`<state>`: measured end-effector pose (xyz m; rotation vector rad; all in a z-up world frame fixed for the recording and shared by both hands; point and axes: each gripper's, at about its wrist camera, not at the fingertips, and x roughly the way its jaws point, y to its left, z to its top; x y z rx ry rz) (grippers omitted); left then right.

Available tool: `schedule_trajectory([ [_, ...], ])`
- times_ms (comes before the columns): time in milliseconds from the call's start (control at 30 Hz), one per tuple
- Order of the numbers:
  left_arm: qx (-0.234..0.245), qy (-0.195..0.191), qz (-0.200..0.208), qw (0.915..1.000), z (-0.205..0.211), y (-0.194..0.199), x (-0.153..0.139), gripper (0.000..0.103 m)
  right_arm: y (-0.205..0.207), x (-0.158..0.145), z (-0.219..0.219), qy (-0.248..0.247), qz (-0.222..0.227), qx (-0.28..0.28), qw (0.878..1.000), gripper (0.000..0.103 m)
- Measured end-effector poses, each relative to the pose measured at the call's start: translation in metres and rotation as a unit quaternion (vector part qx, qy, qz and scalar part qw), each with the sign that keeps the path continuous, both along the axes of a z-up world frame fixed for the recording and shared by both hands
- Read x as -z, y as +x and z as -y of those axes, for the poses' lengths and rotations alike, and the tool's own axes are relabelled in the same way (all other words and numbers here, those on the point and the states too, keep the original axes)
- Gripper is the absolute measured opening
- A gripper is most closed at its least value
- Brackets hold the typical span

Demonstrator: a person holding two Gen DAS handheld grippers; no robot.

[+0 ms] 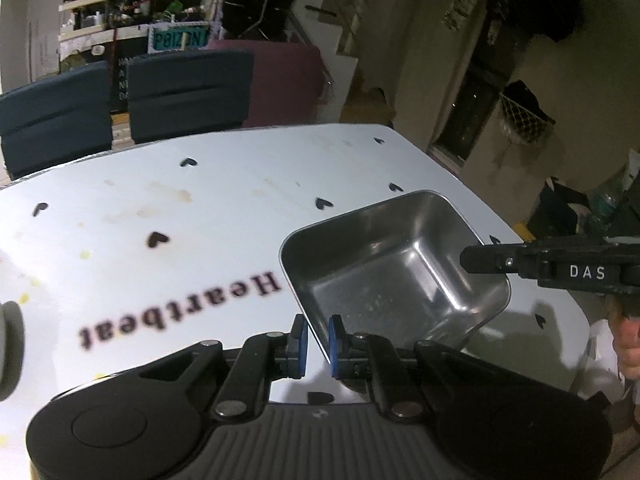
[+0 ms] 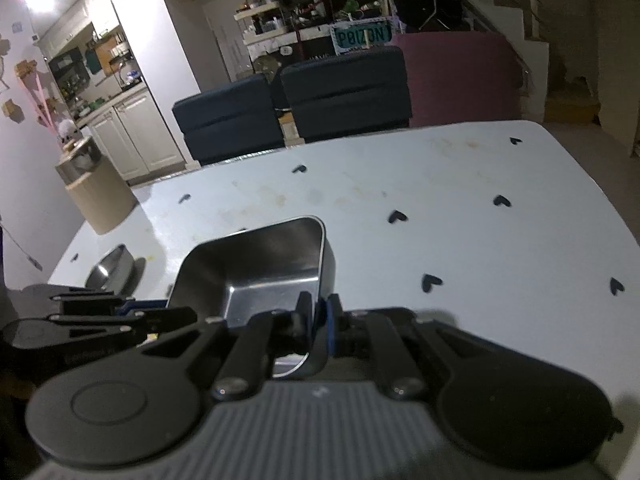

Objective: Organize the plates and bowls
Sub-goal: 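Carry the steel tray across the table with both grippers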

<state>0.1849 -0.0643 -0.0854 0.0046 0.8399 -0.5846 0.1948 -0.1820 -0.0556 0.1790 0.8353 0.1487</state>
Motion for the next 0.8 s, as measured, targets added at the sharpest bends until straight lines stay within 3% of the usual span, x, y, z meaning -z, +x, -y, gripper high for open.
schedule_trajectory([
  [500, 0.034, 0.021, -0.038, 0.9985, 0.035, 0.005, 0.030, 0.013, -0.004, 0.005, 0.004, -0.029, -0.004, 0.019, 0.999, 0.012],
  [800, 0.030, 0.030, -0.048, 0.9979, 0.034, 0.007, 0.037, 0.014, -0.004, 0.009, 0.003, -0.045, -0.009, 0.008, 0.999, 0.012],
])
